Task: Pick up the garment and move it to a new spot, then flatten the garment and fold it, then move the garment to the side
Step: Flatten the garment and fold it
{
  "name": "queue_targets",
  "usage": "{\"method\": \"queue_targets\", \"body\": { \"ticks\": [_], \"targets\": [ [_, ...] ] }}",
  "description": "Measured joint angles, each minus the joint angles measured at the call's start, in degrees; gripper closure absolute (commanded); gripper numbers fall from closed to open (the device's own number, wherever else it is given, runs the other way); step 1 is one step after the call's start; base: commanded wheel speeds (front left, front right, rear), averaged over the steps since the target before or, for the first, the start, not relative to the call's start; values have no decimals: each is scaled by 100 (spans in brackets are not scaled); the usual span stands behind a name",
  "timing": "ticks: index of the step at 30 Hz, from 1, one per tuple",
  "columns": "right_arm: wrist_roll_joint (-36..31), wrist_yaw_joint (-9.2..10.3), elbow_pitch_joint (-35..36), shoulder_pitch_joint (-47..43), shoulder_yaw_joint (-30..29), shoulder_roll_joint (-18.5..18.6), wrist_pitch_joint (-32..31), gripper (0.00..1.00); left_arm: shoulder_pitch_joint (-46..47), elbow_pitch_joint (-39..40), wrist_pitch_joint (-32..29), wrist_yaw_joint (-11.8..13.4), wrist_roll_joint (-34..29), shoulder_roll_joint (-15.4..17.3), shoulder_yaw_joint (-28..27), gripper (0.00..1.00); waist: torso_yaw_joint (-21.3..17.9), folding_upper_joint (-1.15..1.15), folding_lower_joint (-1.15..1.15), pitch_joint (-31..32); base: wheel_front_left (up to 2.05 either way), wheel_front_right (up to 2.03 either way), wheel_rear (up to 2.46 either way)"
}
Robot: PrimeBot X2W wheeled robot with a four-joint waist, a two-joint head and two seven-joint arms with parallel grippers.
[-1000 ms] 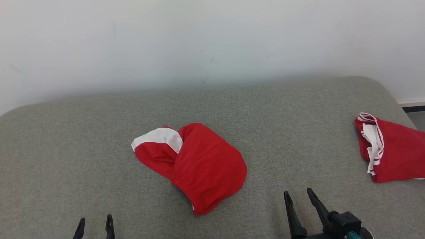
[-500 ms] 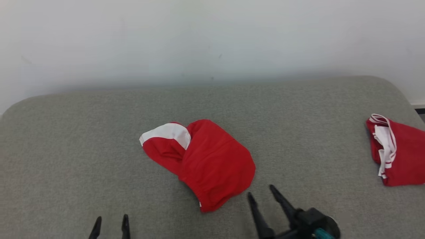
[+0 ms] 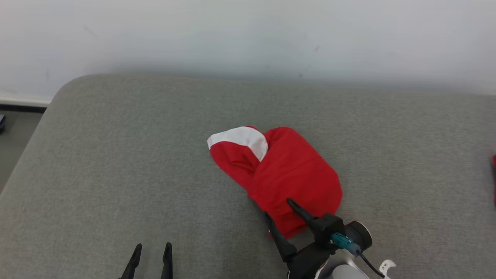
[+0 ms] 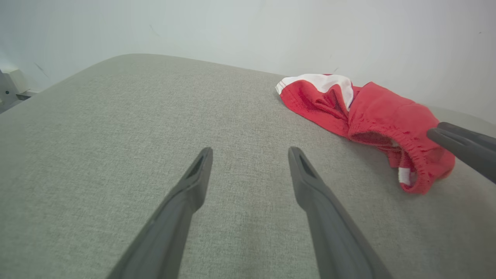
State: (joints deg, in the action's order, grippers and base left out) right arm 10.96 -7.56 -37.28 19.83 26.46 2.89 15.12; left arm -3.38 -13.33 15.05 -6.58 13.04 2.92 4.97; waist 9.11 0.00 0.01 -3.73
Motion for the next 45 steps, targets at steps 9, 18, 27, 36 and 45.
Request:
{"method": "queue_targets", "body": {
  "ticks": [9,18,27,36,45],
  "targets": [
    [-212,0,-679,222,-42,1,-25,39,27,-10,0,53,229,2,31,0,330,0,0,-313,0,0,0],
    [103,1,-320,342,88,10,-21,100,162,-1,0,68,279,-1,103,0,214,1,0,-380,0,0,0],
    [1303,0,1508,358,-1061,-10,-12,100,99,-109,0,103,311,0,109,0,-43,0,-1,-225,0,0,0],
    [526,1,1060,197,-3317,22,-1,69,102,-151,0,105,390,-1,190,0,-156,0,-1,-164,0,0,0],
    [-452,1,648,259,-4601,82,0,0,115,-213,0,102,381,-1,151,0,-207,0,0,-275,0,0,0]
  ]
}}
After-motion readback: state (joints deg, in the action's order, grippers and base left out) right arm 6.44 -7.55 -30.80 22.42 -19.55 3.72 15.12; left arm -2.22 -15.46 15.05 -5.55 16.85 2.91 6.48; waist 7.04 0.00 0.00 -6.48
